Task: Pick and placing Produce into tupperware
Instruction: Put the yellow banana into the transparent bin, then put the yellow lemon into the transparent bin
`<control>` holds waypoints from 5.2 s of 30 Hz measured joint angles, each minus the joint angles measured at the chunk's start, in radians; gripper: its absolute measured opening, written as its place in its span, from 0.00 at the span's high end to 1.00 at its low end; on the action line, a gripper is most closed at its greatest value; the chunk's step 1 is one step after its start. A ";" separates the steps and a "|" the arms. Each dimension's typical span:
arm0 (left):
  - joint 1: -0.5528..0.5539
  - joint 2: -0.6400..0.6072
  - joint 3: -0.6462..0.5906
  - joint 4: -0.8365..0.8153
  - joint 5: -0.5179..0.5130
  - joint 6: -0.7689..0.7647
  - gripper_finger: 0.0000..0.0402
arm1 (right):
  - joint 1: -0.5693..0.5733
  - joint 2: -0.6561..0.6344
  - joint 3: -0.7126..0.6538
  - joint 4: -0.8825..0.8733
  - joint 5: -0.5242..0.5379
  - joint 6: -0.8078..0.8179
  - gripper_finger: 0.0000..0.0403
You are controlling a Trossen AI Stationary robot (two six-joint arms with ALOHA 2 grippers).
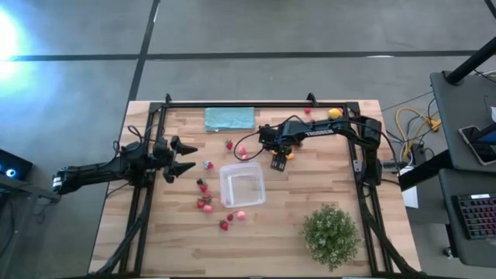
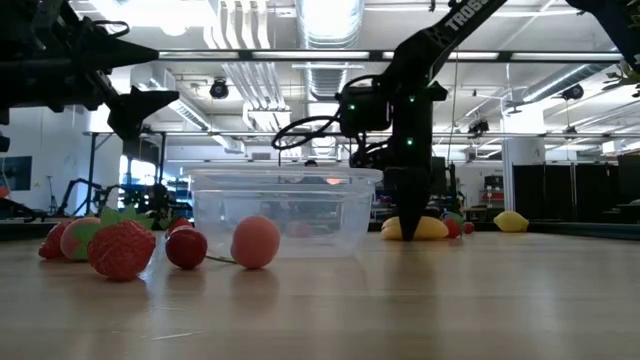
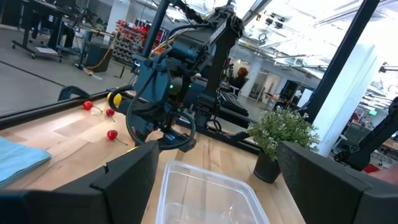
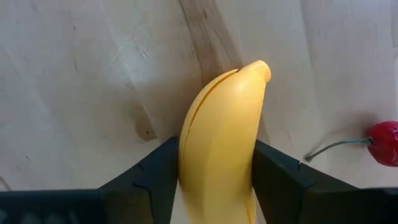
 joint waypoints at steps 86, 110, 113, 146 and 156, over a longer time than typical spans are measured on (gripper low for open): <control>0.000 0.000 0.000 0.000 0.000 0.000 0.22 | 0.274 -0.030 0.330 0.397 -0.308 0.536 0.63; 0.000 -0.002 0.000 0.000 0.000 0.000 0.22 | 0.330 0.147 0.365 0.231 -0.226 0.727 0.48; 0.000 -0.001 0.000 0.000 0.000 0.000 0.22 | 0.331 0.166 0.364 0.216 -0.227 0.728 0.47; 0.000 -0.001 0.000 0.000 0.000 0.000 0.22 | -0.004 0.061 0.595 -0.737 0.009 0.633 0.49; 0.000 -0.001 0.000 0.001 0.000 0.000 0.22 | 0.039 0.054 0.492 -0.519 -0.158 0.633 0.49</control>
